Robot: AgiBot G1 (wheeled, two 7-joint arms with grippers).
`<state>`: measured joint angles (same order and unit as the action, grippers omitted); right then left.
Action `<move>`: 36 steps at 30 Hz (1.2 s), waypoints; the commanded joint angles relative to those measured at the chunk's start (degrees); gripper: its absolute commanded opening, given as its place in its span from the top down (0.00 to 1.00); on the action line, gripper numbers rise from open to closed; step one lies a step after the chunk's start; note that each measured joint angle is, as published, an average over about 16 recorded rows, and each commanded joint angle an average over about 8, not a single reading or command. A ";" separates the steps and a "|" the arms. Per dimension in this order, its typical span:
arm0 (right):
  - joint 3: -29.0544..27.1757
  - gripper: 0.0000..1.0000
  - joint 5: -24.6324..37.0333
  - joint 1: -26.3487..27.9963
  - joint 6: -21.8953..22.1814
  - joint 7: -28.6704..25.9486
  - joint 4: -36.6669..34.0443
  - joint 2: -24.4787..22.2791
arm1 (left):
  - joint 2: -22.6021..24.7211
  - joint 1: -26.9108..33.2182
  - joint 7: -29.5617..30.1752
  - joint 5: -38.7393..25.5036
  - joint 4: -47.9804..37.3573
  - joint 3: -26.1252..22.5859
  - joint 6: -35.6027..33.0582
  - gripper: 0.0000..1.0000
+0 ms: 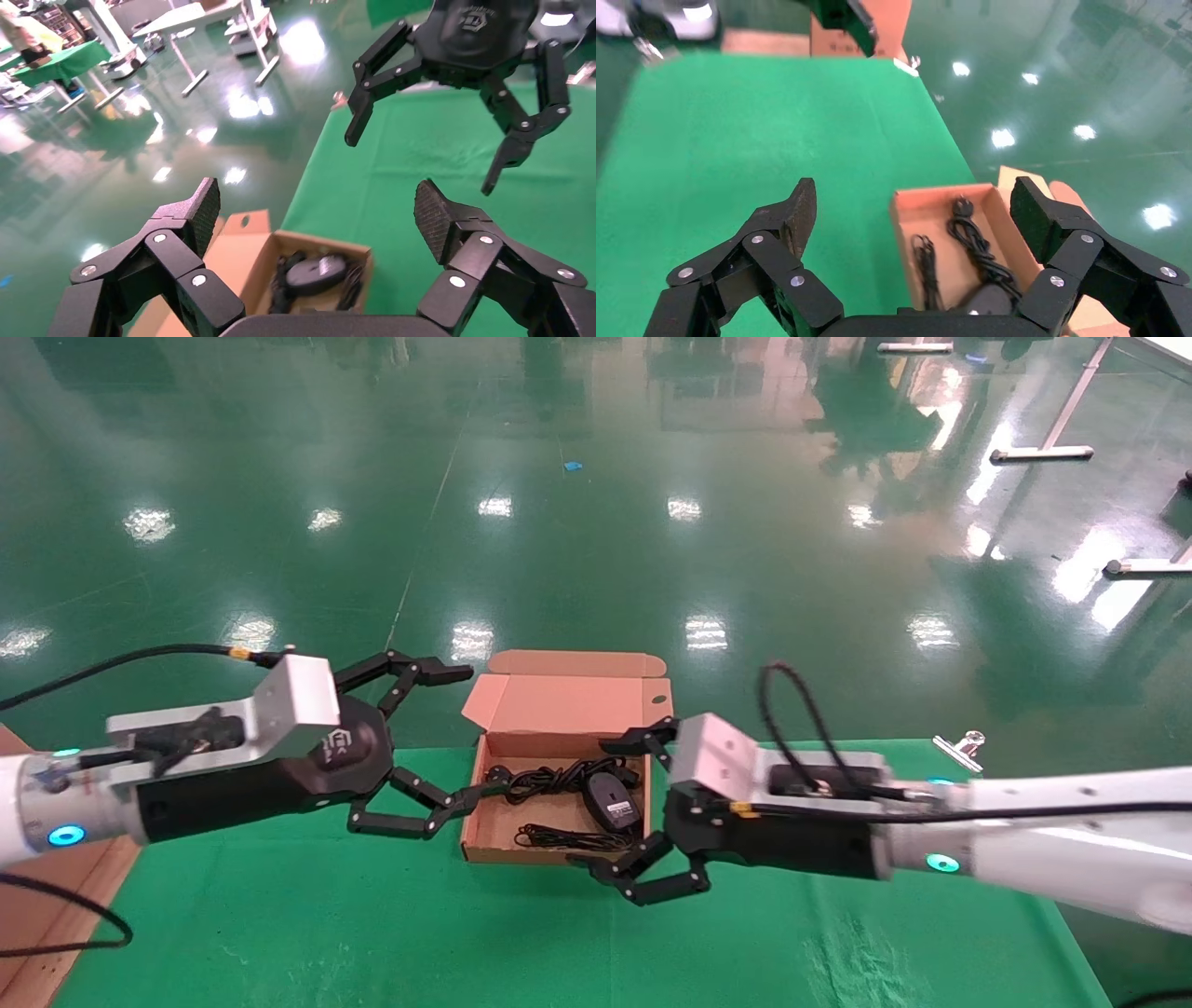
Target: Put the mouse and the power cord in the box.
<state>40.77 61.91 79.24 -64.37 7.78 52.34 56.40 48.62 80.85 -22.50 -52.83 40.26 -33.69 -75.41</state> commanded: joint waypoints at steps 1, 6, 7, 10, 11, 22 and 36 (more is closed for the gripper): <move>-1.69 0.00 -1.37 -1.21 -1.46 -1.27 1.45 -1.46 | -0.92 -1.30 2.24 0.74 2.24 1.19 -0.69 0.00; -5.96 0.00 -4.83 -4.25 -5.13 -4.46 5.11 -5.15 | -3.22 -4.57 7.88 2.60 7.90 4.19 -2.44 0.00; -6.81 0.00 -5.51 -4.86 -5.87 -5.10 5.84 -5.88 | -3.68 -5.23 9.01 2.97 9.03 4.79 -2.79 0.00; -9.35 0.00 -7.58 -6.68 -8.06 -7.00 8.03 -8.08 | -5.06 -7.18 12.38 4.08 12.41 6.58 -3.83 0.00; -10.21 0.00 -8.27 -7.29 -8.79 -7.64 8.76 -8.82 | -5.52 -7.84 13.51 4.46 13.53 7.18 -4.18 0.00; -19.54 0.00 -15.83 -13.95 -16.83 -14.63 16.76 -16.88 | -10.58 -15.00 25.86 8.53 25.91 13.74 -7.99 0.00; -26.40 0.00 -21.40 -18.78 -22.68 -19.12 22.58 -22.67 | -14.41 -20.44 34.39 11.72 35.31 18.76 -10.95 0.00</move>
<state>14.86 40.91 60.78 -86.64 -11.17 74.52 34.11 34.50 60.82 11.46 -41.35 74.87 -15.31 -86.12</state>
